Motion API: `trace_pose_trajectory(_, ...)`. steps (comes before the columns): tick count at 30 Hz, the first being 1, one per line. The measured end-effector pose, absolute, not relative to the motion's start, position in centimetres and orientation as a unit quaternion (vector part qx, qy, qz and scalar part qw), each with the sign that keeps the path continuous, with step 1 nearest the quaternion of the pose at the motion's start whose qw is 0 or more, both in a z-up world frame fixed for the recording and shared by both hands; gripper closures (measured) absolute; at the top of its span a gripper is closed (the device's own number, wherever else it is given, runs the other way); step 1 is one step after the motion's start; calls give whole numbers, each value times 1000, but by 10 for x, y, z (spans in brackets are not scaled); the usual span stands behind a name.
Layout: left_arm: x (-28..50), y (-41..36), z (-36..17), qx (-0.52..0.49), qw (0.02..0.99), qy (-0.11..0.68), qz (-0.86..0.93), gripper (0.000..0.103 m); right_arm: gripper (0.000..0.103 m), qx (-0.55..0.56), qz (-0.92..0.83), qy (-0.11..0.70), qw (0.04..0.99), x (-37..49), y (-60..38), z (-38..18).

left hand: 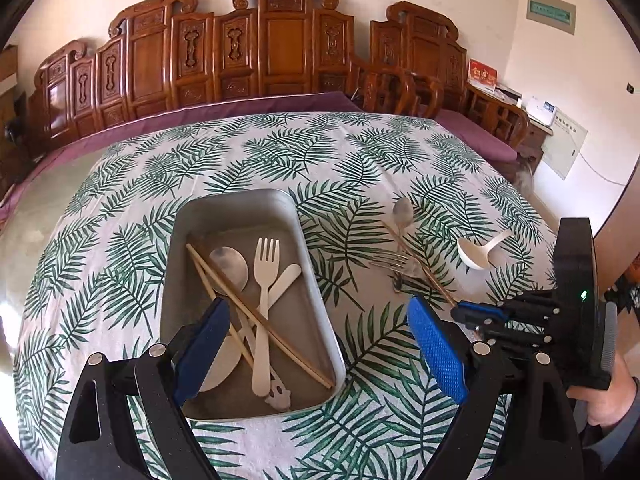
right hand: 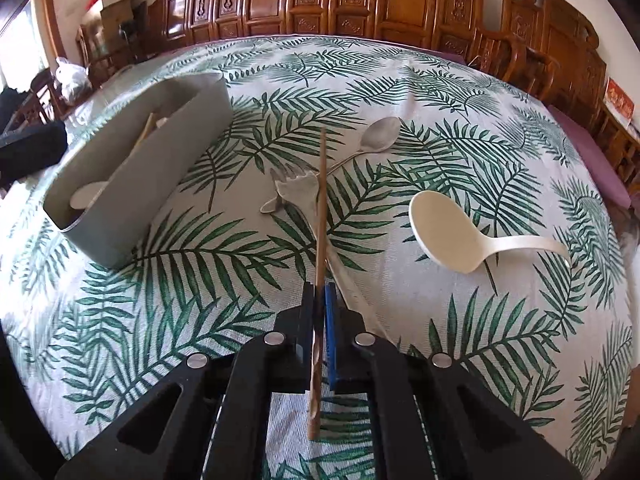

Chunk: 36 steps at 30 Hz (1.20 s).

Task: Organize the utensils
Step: 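Move the left tool to the cloth and grasp a metal fork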

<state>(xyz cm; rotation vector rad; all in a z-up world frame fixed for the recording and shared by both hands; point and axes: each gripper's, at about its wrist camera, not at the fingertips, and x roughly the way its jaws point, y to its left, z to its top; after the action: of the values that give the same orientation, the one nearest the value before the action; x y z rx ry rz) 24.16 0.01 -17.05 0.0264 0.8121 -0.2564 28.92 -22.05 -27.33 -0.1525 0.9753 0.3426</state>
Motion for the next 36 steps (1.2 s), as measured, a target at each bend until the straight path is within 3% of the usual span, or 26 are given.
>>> trace_pose_trajectory(7,234,-18,-170,13,911,392,-124,17,97,-55,173,419,890,287,-249,-236)
trace_pose_trajectory(26,250,-94,-204,11,888,444,-119,17,97,-23,180,403,897,308,-322,-238)
trace_pose_trajectory(31,264,-114,-209,14,888,446,-114,26,97,-8,186,398,898,309,-327,-234)
trace_pose_trajectory(36,287,-124,-228,-6,875,472,-107,43,97,6,187,399,898,311,-331,-233)
